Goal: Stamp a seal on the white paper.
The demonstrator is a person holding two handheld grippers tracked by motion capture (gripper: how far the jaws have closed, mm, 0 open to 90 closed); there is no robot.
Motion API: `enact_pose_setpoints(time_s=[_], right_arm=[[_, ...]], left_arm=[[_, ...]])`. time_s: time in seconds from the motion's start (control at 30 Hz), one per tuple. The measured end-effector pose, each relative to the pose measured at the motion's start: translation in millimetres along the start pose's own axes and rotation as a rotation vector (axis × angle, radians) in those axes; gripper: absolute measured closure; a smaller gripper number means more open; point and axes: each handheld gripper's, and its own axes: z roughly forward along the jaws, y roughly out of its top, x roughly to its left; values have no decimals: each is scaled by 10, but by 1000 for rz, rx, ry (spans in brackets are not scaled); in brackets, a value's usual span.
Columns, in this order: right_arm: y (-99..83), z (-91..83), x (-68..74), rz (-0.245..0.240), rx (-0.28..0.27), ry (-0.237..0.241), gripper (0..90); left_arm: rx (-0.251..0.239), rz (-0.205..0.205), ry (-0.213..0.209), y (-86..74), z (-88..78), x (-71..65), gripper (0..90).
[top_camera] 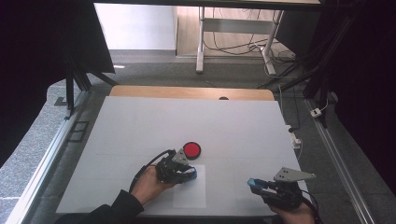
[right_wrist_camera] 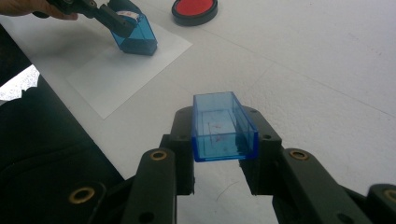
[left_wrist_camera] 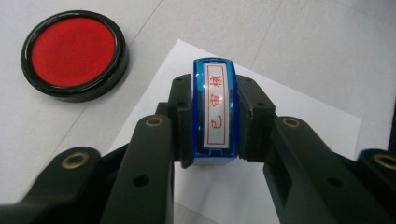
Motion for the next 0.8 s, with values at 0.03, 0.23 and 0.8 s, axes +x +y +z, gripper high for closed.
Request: enact_pose_setpoints(time_s=[0.03,0.23,0.8], right_arm=[[0,0,-1,1,0,0,685],[-2,-2,-5,8,-7,1,685],[2,2,1,4,0,-2,685]], left_arm=[[-8,-13,-8,-6,3,10,706],[-36,-91,-80,-47,8,141,706],[-17,3,29,-26,13,-51,706]])
